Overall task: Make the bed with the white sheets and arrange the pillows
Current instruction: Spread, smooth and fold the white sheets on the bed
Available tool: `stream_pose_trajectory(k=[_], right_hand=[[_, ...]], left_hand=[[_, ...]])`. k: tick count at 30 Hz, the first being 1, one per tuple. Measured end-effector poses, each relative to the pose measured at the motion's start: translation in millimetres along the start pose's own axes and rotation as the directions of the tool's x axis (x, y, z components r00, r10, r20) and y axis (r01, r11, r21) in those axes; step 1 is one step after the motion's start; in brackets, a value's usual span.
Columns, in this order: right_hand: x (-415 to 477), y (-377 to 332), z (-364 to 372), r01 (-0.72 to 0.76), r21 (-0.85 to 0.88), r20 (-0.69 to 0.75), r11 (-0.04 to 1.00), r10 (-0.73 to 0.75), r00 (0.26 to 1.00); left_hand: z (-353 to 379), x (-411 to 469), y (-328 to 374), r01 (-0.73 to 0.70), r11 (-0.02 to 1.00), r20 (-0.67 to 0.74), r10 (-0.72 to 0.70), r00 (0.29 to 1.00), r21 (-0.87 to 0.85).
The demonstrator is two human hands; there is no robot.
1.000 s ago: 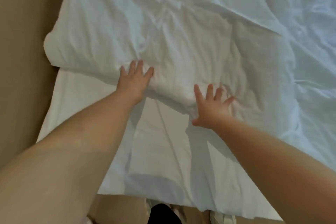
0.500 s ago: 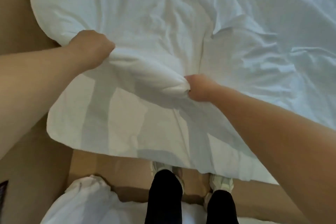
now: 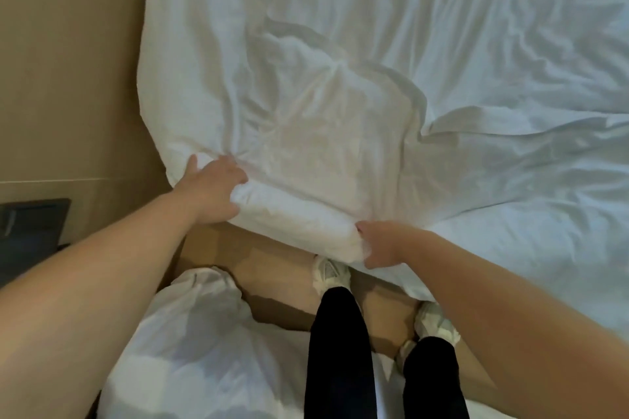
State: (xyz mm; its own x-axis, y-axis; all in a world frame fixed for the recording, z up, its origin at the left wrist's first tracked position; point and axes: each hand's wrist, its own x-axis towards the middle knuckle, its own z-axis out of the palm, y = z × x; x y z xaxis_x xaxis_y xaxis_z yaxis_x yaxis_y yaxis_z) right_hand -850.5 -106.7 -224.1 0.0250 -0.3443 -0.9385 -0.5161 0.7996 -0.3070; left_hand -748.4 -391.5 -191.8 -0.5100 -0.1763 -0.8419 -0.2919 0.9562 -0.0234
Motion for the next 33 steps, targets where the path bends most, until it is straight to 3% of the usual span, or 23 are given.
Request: stream_pose_trajectory(k=[1,2,3,4,5,6,7,8,9,11,13,15,17,19,22,23,25,26,27,29,30,31,33], right_hand=[[1,-4,-1,-0.004,0.013,-0.023,1.0,0.004,1.0],[2,-7,-6,-0.008,0.04,-0.08,0.999,0.011,0.997],[3,-10,-16,-0.013,0.074,-0.157,0.997,0.025,0.987],[4,-11,-28,-0.014,0.11,-0.246,0.994,0.041,0.968],[7,-13,-42,-0.011,0.137,-0.323,0.991,0.055,0.945],[10,-18,-58,0.0,0.147,-0.381,0.989,0.057,0.923],[15,-22,-75,0.01,0.146,-0.422,0.989,0.053,0.905],[19,-28,-91,0.023,0.139,-0.455,0.99,0.043,0.89],[25,-34,-105,0.04,0.14,-0.479,0.989,0.032,0.877],[37,-48,-126,0.09,0.146,-0.524,0.985,0.0,0.852],[49,-60,-135,0.124,0.142,-0.545,0.982,-0.027,0.838],[57,-67,-135,0.113,0.13,-0.523,0.985,-0.028,0.852],[60,-69,-128,0.073,0.12,-0.485,0.99,-0.005,0.875],[56,-69,-122,0.046,0.132,-0.457,0.99,0.02,0.889],[35,-73,-123,0.007,0.162,-0.43,0.987,0.064,0.901],[25,-75,-125,0.002,0.175,-0.427,0.985,0.074,0.901],[3,-82,-128,0.004,0.179,-0.421,0.984,0.073,0.904],[-6,-84,-129,0.006,0.174,-0.416,0.985,0.068,0.907],[-15,-84,-131,0.002,0.165,-0.415,0.986,0.068,0.907],[-25,-79,-136,-0.034,0.145,-0.432,0.989,0.095,0.897],[-28,-75,-139,-0.059,0.143,-0.447,0.988,0.118,0.887],[-29,-69,-142,-0.083,0.149,-0.468,0.985,0.144,0.872],[-26,-51,-147,-0.141,0.17,-0.52,0.975,0.21,0.828]], left_hand=[[1,-3,0,0.028,0.988,-0.152,-0.052,0.987,-0.154],[2,-5,0,0.086,0.937,-0.316,-0.199,0.928,-0.337],[0,-5,-1,0.164,0.818,-0.403,-0.433,0.806,-0.551],[0,-3,-2,0.233,0.606,-0.338,-0.676,0.655,-0.76],[-2,-3,-6,0.25,0.294,-0.127,-0.842,0.524,-0.922],[-5,-3,-10,0.22,-0.039,0.139,-0.877,0.46,-0.975],[-7,0,-15,0.147,-0.313,0.344,-0.804,0.485,-0.938],[-7,7,-21,0.078,-0.495,0.45,-0.699,0.556,-0.865],[-8,15,-26,0.028,-0.598,0.49,-0.627,0.606,-0.801],[-10,22,-35,0.009,-0.642,0.49,-0.576,0.654,-0.767],[-16,22,-40,-0.047,-0.73,0.411,-0.435,0.801,-0.681],[-34,18,-44,-0.101,-0.77,0.281,-0.347,0.895,-0.63],[-62,13,-47,-0.149,-0.712,0.177,-0.362,0.915,-0.687],[-92,7,-49,-0.264,-0.633,0.098,-0.477,0.873,-0.728],[-105,-16,-51,-0.37,-0.279,0.02,-0.82,0.572,-0.886],[-96,-27,-54,-0.321,-0.175,-0.006,-0.87,0.492,-0.931],[-71,-49,-62,-0.098,-0.084,0.037,-0.911,0.411,-0.992],[-60,-57,-67,0.061,-0.06,0.08,-0.902,0.423,-0.996],[-51,-64,-70,0.281,0.035,0.108,-0.873,0.476,-0.959],[-50,-69,-74,0.627,0.465,0.087,-0.757,0.648,-0.626],[-58,-68,-73,0.657,0.649,0.092,-0.681,0.726,-0.383],[-72,-63,-72,0.616,0.761,0.111,-0.607,0.787,-0.205],[-113,-45,-63,0.465,0.873,0.03,-0.466,0.884,-0.148]])
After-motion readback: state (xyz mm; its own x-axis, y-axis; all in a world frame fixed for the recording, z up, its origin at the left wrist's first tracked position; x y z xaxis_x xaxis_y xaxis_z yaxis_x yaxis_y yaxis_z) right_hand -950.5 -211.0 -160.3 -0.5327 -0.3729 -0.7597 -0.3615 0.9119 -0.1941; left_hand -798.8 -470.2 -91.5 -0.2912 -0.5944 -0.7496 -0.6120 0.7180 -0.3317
